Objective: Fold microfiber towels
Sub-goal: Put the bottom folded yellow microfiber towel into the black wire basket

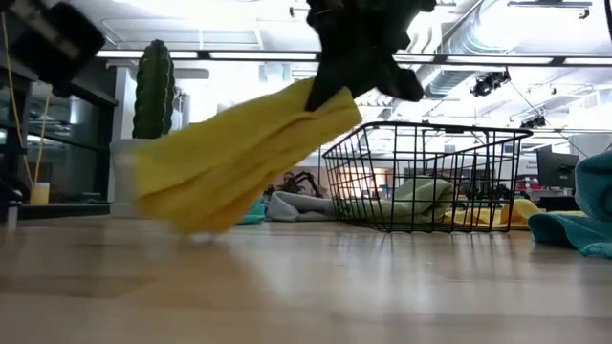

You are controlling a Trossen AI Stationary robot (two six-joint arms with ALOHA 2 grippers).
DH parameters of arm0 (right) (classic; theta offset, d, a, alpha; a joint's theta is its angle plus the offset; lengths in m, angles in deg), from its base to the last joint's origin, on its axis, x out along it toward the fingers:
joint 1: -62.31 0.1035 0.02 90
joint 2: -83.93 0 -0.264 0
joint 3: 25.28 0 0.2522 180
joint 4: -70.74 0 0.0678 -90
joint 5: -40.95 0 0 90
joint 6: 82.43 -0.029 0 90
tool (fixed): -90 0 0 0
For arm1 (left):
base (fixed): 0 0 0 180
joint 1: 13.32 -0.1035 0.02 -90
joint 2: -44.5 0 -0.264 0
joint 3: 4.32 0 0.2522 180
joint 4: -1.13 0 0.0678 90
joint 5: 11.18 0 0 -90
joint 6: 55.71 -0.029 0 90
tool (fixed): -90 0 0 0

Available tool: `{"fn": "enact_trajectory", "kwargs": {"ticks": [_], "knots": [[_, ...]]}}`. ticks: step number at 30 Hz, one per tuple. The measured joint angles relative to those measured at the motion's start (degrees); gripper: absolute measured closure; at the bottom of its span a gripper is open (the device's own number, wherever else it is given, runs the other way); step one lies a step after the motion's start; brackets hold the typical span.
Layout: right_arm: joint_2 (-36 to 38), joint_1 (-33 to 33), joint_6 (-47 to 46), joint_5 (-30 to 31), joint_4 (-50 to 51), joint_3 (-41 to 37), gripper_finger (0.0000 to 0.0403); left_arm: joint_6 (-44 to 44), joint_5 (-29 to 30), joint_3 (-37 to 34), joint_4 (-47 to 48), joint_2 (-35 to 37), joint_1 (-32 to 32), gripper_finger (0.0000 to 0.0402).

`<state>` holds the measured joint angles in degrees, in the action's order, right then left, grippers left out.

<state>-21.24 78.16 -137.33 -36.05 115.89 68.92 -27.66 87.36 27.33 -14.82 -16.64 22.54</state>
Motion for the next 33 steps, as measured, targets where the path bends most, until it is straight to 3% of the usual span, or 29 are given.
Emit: {"fn": "enact_trajectory", "kwargs": {"ticks": [6,11,21,27,33], "knots": [[5.03,-5.97,2.77,3.10,7.75,0.00,0.0401,-5.13,0.54,0.01,5.89,6.45,-3.66,0.0402],[9.55,-9.76,3.93,2.65,14.30,0.00,0.0402,-3.34,0.70,-0.02,10.24,6.55,-5.05,0.0402],[19.75,-12.67,0.54,-1.16,30.36,0.07,0.0402,-2.93,0.76,-0.04,9.88,5.96,-5.20,0.0402],[20.29,-14.52,-3.95,0.59,43.40,0.07,0.0402,-2.77,0.80,-0.04,9.81,5.96,-5.20,0.0402],[16.99,-16.93,-2.82,0.86,44.00,0.07,0.0403,-2.75,0.81,-0.04,9.81,5.96,-5.18,0.0402]]}}
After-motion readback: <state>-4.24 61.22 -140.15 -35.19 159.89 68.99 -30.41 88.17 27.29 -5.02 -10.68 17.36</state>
